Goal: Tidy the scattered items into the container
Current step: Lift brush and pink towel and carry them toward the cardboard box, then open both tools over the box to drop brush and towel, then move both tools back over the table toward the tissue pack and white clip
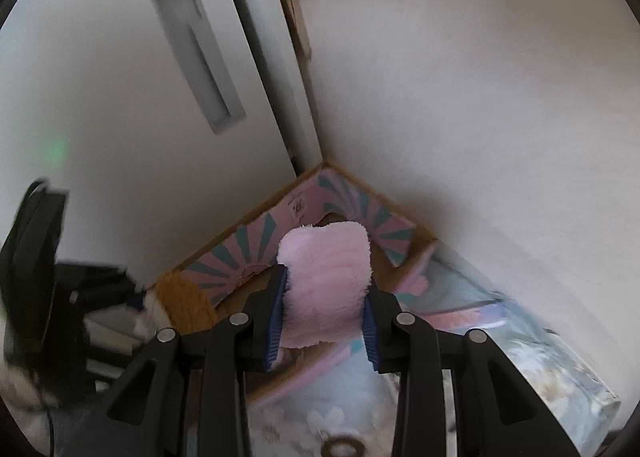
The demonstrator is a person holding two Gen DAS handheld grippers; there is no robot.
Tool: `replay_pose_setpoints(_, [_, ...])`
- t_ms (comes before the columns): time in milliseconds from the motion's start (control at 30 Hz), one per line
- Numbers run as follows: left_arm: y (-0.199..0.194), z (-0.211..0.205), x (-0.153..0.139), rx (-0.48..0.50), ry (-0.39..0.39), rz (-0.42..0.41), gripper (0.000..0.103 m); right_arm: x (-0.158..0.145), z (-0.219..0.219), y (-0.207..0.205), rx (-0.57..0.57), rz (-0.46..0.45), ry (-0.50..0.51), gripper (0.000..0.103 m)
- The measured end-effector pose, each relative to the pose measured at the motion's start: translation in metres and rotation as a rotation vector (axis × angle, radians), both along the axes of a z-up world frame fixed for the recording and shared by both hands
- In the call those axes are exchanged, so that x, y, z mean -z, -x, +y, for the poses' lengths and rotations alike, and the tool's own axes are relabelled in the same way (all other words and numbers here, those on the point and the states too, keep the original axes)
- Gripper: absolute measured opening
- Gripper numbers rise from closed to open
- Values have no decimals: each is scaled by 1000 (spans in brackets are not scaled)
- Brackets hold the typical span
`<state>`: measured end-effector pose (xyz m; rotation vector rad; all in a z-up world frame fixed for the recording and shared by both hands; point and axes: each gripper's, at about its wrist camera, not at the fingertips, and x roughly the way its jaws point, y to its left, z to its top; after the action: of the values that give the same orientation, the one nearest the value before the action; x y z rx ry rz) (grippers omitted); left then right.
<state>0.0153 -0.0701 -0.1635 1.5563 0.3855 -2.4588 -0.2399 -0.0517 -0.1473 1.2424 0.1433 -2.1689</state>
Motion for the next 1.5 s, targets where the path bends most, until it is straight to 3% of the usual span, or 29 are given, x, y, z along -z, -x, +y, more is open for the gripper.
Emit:
replay_pose_setpoints(167, [-6, -8, 9, -27, -31, -7, 35, 39, -32, 26, 12, -79, -63, 31])
replay_pose_setpoints(367, [-6, -15, 8, -37, -44, 3, 35, 48, -47, 41, -6, -93, -83, 31])
replay_pose_setpoints(433, [-4, -15, 7, -29, -50, 5, 40, 48, -50, 45, -8, -86, -96, 31])
replay_pose_setpoints(467, [-2, -15, 7, -23, -62, 5, 51, 47, -52, 46, -5, -77, -108, 34])
replay_pose_setpoints(500, [-1, -15, 5, -15, -81, 5, 71, 46, -52, 47, -7, -69, -111, 38])
replay_pose_setpoints(567, [-1, -16, -1, -18, -80, 14, 95, 42, -53, 48, 2, -44, -125, 53])
replay_pose_setpoints(600, [-1, -16, -4, -20, -74, 24, 96, 39, -53, 48, 8, -33, -136, 59])
replay_pose_setpoints(633, [-2, -16, -7, -20, -74, 32, 96, 36, -52, 47, 16, -19, -141, 70])
replay_pose_setpoints(667, [-1, -16, -9, -18, -77, 33, 97, 32, -50, 46, 22, -6, -136, 73])
replay_pose_setpoints(1067, [-6, -18, -18, -24, 5, 18, 97, 13, -22, 43, 92, -12, -62, 73])
replay_pose_setpoints(1500, [-18, -16, -25, -48, 44, 23, 97, 8, -3, 29, 112, -5, -23, 73])
